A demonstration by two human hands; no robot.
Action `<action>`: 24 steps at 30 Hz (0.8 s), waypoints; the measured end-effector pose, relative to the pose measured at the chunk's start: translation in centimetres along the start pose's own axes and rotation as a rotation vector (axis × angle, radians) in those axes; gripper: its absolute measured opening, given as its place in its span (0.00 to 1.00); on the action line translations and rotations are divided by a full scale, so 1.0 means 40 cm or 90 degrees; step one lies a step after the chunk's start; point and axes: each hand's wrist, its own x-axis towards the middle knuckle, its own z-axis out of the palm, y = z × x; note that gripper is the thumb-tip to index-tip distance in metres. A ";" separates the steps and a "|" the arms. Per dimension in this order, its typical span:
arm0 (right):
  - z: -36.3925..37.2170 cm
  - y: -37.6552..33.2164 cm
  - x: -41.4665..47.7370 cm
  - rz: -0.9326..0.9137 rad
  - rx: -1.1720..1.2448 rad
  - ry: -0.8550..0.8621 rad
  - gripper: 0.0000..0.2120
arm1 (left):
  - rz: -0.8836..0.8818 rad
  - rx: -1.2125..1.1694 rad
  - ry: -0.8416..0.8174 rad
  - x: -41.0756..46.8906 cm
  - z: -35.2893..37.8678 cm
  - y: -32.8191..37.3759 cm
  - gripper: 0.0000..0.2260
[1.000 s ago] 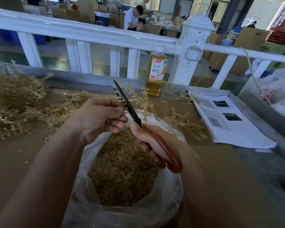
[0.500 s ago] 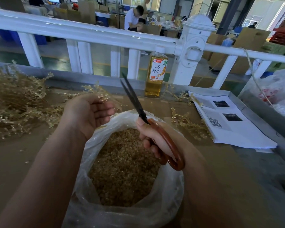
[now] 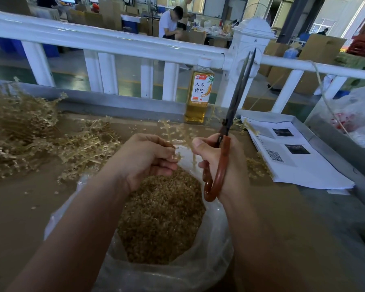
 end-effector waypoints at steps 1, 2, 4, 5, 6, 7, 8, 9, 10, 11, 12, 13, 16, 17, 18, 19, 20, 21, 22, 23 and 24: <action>0.002 0.000 0.001 0.006 0.025 -0.003 0.10 | 0.000 0.009 -0.009 -0.001 0.004 -0.001 0.07; 0.004 0.002 0.002 0.015 0.036 -0.012 0.10 | 0.003 0.019 -0.014 -0.001 0.007 -0.003 0.07; 0.010 0.006 0.002 0.014 0.003 -0.031 0.10 | 0.020 0.048 -0.018 0.000 0.010 -0.010 0.07; 0.013 0.007 0.001 0.007 -0.019 -0.038 0.11 | 0.034 0.067 -0.020 0.000 0.011 -0.014 0.07; 0.018 0.006 -0.002 0.000 -0.039 -0.041 0.12 | 0.052 0.089 -0.024 0.000 0.012 -0.019 0.07; 0.023 0.007 -0.005 -0.006 -0.057 -0.042 0.13 | 0.069 0.112 -0.032 -0.001 0.015 -0.022 0.06; 0.028 0.006 -0.007 -0.010 -0.072 -0.041 0.14 | 0.083 0.130 -0.041 -0.002 0.019 -0.026 0.06; 0.033 0.006 -0.010 -0.010 -0.081 -0.037 0.15 | 0.093 0.139 -0.047 -0.004 0.024 -0.028 0.08; 0.036 0.006 -0.012 -0.004 -0.077 -0.033 0.15 | 0.101 0.144 -0.049 -0.005 0.028 -0.030 0.09; 0.038 0.007 -0.013 0.006 -0.051 -0.034 0.15 | 0.109 0.147 -0.049 -0.006 0.031 -0.030 0.10; 0.038 0.005 -0.016 0.020 -0.008 -0.039 0.14 | 0.116 0.146 -0.050 -0.007 0.031 -0.028 0.10; 0.036 0.002 -0.018 0.033 0.032 -0.048 0.13 | 0.122 0.144 -0.054 -0.008 0.029 -0.025 0.09; 0.026 -0.008 -0.022 0.038 0.089 -0.077 0.11 | 0.137 0.141 -0.070 -0.011 0.018 -0.016 0.08; 0.025 -0.010 -0.021 0.040 0.101 -0.083 0.11 | 0.141 0.142 -0.072 -0.012 0.015 -0.014 0.07; 0.024 -0.011 -0.019 0.045 0.099 -0.083 0.11 | 0.145 0.144 -0.070 -0.012 0.014 -0.014 0.08; 0.024 -0.010 -0.016 0.045 0.086 -0.077 0.11 | 0.147 0.149 -0.065 -0.012 0.014 -0.015 0.08; 0.025 -0.009 -0.014 0.044 0.071 -0.067 0.11 | 0.150 0.161 -0.056 -0.011 0.016 -0.017 0.09; 0.028 -0.008 -0.015 0.040 0.062 -0.058 0.12 | 0.153 0.174 -0.046 -0.010 0.019 -0.020 0.09; 0.030 -0.008 -0.015 0.036 0.056 -0.050 0.12 | 0.157 0.185 -0.035 -0.009 0.022 -0.022 0.09; 0.032 -0.008 -0.015 0.030 0.052 -0.043 0.13 | 0.161 0.190 -0.022 -0.009 0.026 -0.023 0.09; 0.033 -0.008 -0.015 0.028 0.050 -0.037 0.13 | 0.167 0.196 -0.004 -0.008 0.030 -0.025 0.08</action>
